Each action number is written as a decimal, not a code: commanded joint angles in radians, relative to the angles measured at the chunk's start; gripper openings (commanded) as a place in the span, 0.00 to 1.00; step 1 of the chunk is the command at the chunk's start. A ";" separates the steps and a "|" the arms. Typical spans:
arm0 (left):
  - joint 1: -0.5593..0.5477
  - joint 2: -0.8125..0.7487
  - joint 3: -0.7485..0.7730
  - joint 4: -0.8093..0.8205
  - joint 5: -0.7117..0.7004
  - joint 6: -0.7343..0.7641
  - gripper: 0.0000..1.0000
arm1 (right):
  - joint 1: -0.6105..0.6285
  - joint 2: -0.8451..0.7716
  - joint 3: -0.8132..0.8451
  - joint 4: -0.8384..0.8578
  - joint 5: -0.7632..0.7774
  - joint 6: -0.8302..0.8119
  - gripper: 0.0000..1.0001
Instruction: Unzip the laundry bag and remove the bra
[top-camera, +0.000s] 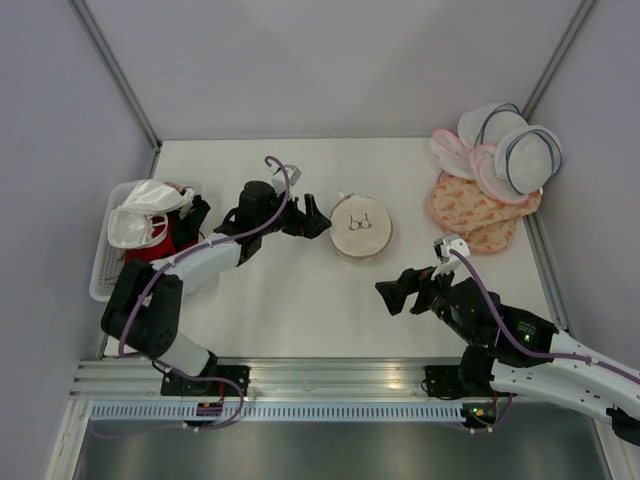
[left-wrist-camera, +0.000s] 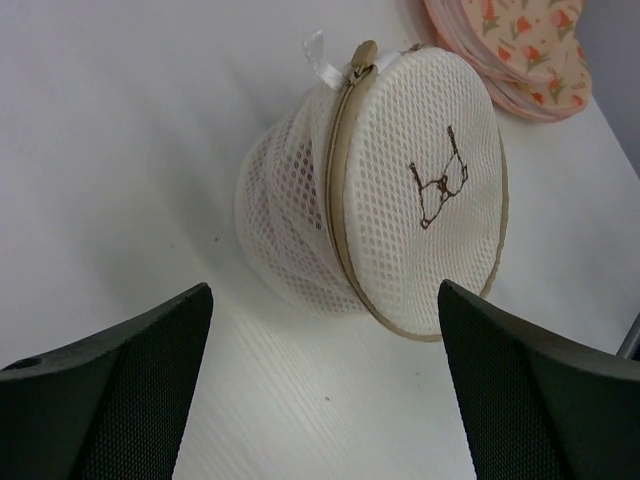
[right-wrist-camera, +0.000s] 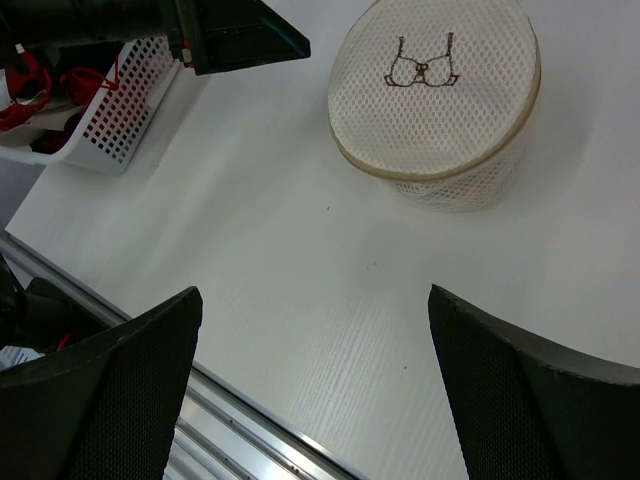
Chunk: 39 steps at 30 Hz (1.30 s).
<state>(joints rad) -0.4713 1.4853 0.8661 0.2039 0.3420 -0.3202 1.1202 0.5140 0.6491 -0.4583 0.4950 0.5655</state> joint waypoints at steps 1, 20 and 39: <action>0.022 0.111 0.083 0.213 0.228 0.015 0.95 | 0.004 -0.009 -0.008 -0.003 -0.021 0.017 0.98; 0.079 0.589 0.286 0.698 0.746 -0.332 0.44 | 0.003 -0.028 -0.052 -0.059 0.011 0.091 0.98; -0.315 -0.071 -0.330 0.640 -0.382 -0.446 0.02 | 0.003 0.228 -0.029 -0.002 0.155 0.240 0.98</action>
<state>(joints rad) -0.6682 1.5414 0.6071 0.7876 0.3870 -0.6754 1.1202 0.7124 0.5949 -0.4847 0.5854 0.7254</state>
